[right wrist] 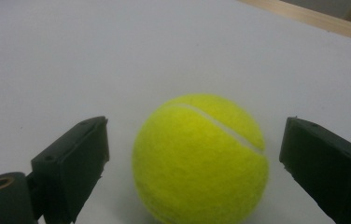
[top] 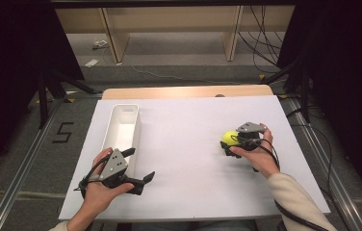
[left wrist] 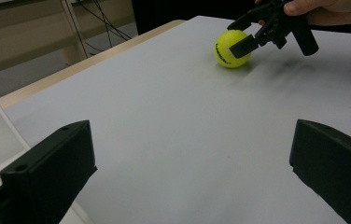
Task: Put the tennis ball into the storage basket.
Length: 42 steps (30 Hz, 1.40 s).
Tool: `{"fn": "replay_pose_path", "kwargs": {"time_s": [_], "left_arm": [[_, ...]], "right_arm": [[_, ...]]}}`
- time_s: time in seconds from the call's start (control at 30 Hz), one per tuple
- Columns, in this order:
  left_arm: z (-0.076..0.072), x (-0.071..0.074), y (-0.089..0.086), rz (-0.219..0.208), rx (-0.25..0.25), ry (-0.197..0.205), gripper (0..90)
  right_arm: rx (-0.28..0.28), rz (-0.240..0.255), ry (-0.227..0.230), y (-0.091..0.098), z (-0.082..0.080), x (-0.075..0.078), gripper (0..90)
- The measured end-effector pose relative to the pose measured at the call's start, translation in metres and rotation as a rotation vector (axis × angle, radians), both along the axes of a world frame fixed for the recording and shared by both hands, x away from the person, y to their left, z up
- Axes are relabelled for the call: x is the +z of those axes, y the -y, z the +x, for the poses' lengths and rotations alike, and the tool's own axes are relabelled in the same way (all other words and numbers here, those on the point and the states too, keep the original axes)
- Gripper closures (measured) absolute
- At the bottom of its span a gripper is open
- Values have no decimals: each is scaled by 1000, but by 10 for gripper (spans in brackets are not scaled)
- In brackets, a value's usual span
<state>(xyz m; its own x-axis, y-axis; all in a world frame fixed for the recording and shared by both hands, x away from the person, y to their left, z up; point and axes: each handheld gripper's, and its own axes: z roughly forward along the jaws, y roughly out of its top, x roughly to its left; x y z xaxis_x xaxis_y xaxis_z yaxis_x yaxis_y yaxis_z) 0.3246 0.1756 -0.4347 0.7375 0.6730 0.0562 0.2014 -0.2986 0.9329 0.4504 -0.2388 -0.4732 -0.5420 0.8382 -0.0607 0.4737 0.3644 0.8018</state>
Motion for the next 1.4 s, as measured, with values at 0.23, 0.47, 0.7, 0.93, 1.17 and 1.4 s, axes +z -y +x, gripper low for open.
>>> {"fn": "replay_pose_path", "kwargs": {"time_s": [0.23, 0.47, 0.7, 0.93, 1.17, 1.4], "left_arm": [[0, 0, 0, 1, 1, 1, 0], [0, 0, 0, 0, 2, 0, 0], [0, 0, 0, 0, 1, 0, 0], [0, 0, 0, 1, 1, 0, 0], [0, 0, -1, 1, 1, 0, 0], [0, 0, -1, 2, 0, 0, 0]], "right_arm": [[-12, 2, -15, -1, 3, -3, 119], [-19, -10, -31, -2, 5, -6, 151], [-11, -24, -42, -4, 6, -7, 161], [-20, -31, -49, -5, 8, -9, 181], [-28, -33, -53, -5, 9, -10, 210], [-31, -39, -62, -7, 11, -12, 249]]}}
